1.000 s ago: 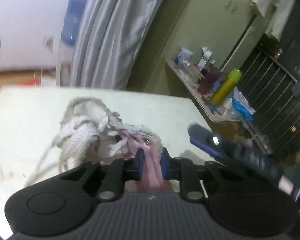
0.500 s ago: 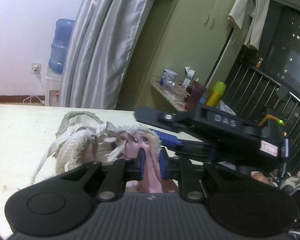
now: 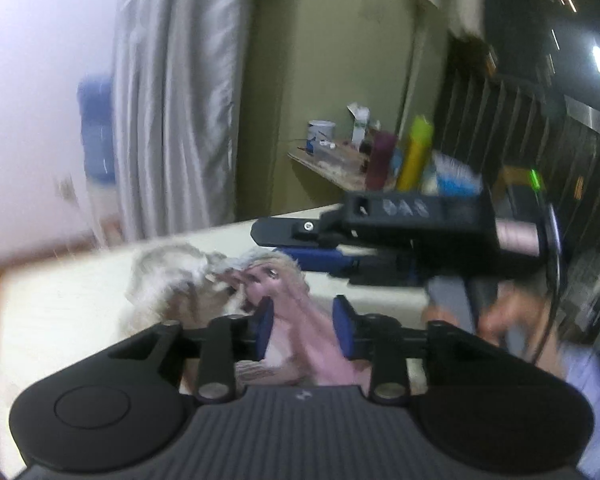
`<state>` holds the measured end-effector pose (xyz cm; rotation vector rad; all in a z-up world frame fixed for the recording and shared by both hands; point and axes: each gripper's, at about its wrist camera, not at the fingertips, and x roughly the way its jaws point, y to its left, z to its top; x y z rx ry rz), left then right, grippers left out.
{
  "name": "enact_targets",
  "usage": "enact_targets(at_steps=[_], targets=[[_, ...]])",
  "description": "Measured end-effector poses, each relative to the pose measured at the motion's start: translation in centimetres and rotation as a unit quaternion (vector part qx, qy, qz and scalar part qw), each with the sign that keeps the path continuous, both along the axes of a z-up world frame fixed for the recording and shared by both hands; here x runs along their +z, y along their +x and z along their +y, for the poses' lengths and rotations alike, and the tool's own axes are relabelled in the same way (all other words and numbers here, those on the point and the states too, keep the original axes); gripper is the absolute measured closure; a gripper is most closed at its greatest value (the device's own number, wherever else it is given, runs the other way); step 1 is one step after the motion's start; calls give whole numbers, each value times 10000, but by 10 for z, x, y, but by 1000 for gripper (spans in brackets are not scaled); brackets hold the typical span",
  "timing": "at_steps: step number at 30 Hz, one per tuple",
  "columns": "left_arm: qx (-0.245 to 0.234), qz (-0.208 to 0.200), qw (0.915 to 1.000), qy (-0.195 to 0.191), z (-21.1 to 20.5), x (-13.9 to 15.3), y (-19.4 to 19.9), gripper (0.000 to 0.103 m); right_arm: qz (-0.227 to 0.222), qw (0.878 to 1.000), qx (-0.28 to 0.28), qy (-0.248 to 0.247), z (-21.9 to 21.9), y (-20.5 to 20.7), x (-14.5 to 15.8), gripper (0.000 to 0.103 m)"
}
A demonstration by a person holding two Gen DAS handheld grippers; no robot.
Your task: Lace up shoes with both hands
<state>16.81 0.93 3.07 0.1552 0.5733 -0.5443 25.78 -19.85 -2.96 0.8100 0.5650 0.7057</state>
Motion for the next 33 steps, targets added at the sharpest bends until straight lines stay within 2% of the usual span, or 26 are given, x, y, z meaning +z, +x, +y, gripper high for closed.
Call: enact_targets(at_steps=[2, 4, 6, 9, 11, 14, 16, 18, 20, 21, 22, 24, 26, 28, 30, 33], targets=[[7, -99, 9994, 331, -5, 7, -10, 60, -7, 10000, -28, 30, -3, 0, -1, 64], [95, -1, 9993, 361, -9, 10, -11, 58, -14, 10000, -58, 56, -4, 0, -2, 64], [244, 117, 9994, 207, -11, 9, -6, 58, -2, 9999, -30, 122, -3, 0, -3, 64], [371, 419, 9982, -221, -7, 8, 4, 56, -31, 9999, 5, 151, -1, -2, -2, 64], [477, 432, 9975, -277, -1, 9, 4, 56, -98, 9999, -7, 76, -2, -6, 1, 64], [581, 104, 9980, 230, 3, 22, -3, 56, -106, 9999, -32, 93, -7, -9, 2, 64], [471, -136, 9949, 882, -5, 32, -7, 56, -70, 9999, -42, 135, -11, -9, 0, 64], [186, -330, 9817, 1864, -24, 37, -7, 56, -51, 9998, -57, 159, -15, -11, -1, 64], [-167, -380, 9565, 2888, -49, 32, 0, 56, -50, 9998, -75, 168, -18, -15, -2, 64], [-308, -298, 9469, 3186, -58, 28, 6, 58, -73, 9998, -58, 168, -19, -17, -2, 64], [-435, -122, 9430, 3296, -65, 26, 16, 62, -104, 9998, -63, 153, -20, -20, 0, 64], [-562, 387, 9454, 3186, -72, 27, 40, 69, -167, 9998, -78, 119, -22, -25, 3, 64], [-569, 690, 9451, 3145, -74, 26, 57, 67, -214, 9996, -99, 122, -24, -30, 6, 64], [-717, 1280, 9316, 3326, -79, 20, 76, 56, -215, 9996, -126, 151, -26, -33, 7, 64], [-715, 1586, 9230, 3433, -80, 12, 86, 50, -238, 9996, -116, 114, -26, -34, 10, 64], [-745, 1685, 9088, 3743, -82, -2, 90, 55, -294, 9995, -122, 63, -26, -37, 12, 64]])
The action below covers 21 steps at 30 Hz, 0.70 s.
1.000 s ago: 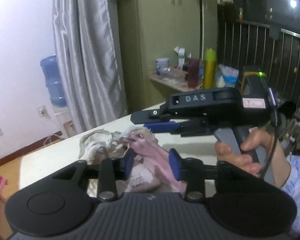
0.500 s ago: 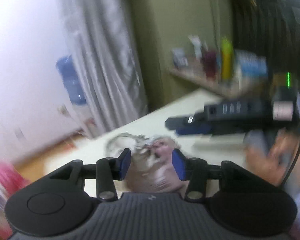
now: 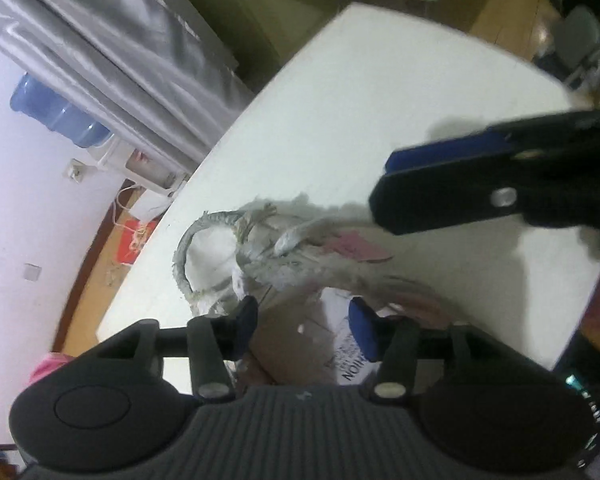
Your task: Lace up shoes with both hands
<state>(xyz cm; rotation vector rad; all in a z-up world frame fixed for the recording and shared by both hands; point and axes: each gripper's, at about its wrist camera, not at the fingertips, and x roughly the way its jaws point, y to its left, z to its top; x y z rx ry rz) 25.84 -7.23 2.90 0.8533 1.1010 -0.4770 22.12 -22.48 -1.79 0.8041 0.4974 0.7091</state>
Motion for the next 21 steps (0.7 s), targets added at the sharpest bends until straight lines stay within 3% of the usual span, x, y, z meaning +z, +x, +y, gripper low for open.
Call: enact_targets(at_steps=[2, 6, 9, 12, 14, 17, 19, 20, 21], targets=[[11, 59, 10000, -35, 4, -4, -2, 66, -32, 10000, 8, -14, 0, -1, 0, 64], [-62, -112, 9998, -135, 10, -1, -7, 74, 17, 10000, 39, -38, 1, 1, -5, 64], [-628, -716, 9952, 233, 13, 4, -27, 64, 50, 10000, 39, -55, 2, 2, -7, 64], [-1265, -1079, 9836, 700, 15, 2, -47, 59, -37, 9999, 6, -109, 1, -1, -3, 64], [-1491, -1054, 9793, 873, 13, -2, -52, 56, -156, 9997, -29, -203, 2, -4, 3, 63], [-1340, -637, 9854, 833, 11, -6, -35, 49, -334, 9988, -51, -353, 4, -9, 12, 62], [-1260, -457, 9856, 1034, 12, -13, -19, 48, -424, 9980, -13, -472, 7, -12, 17, 62], [-1213, -385, 9851, 1159, 12, -17, -10, 58, -472, 9975, 35, -519, 9, -14, 19, 62], [-1158, -374, 9857, 1166, 14, -17, -5, 74, -501, 9972, 60, -554, 9, -15, 20, 62]])
